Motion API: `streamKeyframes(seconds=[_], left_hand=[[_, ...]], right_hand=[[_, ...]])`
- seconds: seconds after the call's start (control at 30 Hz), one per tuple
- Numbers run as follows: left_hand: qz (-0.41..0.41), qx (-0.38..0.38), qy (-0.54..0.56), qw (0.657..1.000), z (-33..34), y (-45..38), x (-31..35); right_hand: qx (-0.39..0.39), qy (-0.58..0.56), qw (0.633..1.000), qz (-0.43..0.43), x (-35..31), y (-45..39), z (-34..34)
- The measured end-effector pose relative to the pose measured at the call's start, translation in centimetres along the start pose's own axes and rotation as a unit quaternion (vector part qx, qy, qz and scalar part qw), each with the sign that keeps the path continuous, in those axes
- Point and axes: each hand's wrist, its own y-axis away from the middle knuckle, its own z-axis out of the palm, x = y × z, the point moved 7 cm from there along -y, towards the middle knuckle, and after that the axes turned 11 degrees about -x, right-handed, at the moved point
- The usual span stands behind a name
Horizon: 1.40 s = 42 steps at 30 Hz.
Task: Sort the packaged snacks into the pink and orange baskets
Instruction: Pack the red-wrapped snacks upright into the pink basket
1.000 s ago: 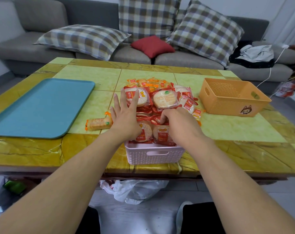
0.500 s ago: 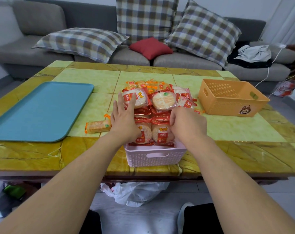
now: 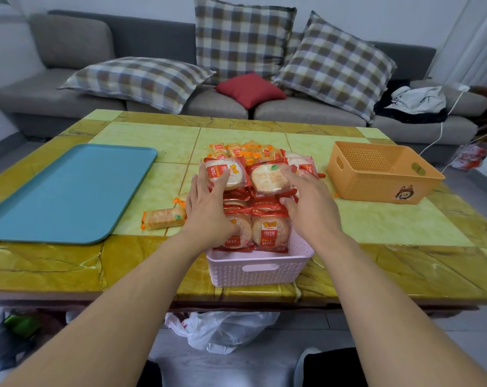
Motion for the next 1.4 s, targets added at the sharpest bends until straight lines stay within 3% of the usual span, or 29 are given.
streamKeyframes(seconds=[0.13,0.23,0.43,0.6,0.7,0.87,1.03,1.3,1.4], left_hand=[[0.004,-0.002,0.017,1.000,0.0,0.2,0.1],[0.020,0.005,0.034,0.999,-0.2,0.3,0.2],[0.038,0.031,0.055,0.997,-0.4,0.3,0.1],[0.090,0.056,0.078,0.991,-0.9,0.6,0.7],[0.114,0.073,0.135,0.982,-1.3,1.1,1.2],[0.174,0.106,0.295,0.934,-2.9,1.8,1.2],[0.154,0.097,0.264,0.947,-3.7,1.3,0.2],[0.201,0.057,0.229,0.951,-4.0,2.3,0.8],[0.218,0.055,0.188,0.956,-3.7,2.6,1.2]], right_hand=[[0.012,0.030,0.999,-0.012,-0.3,-0.1,0.0],[0.062,0.023,0.997,-0.047,-0.7,-0.1,-0.6],[0.215,-0.161,0.958,-0.099,-1.7,1.1,-4.0],[0.143,-0.379,0.912,-0.072,-1.9,1.4,-2.8],[0.079,-0.449,0.889,-0.036,-1.8,1.3,-1.4],[-0.022,-0.466,0.884,-0.018,-2.0,1.3,0.2],[-0.076,-0.442,0.893,-0.032,-2.7,1.5,0.7],[-0.027,-0.363,0.927,-0.094,-4.0,2.2,-1.1],[0.031,-0.334,0.939,-0.079,-3.9,2.3,-1.6]])
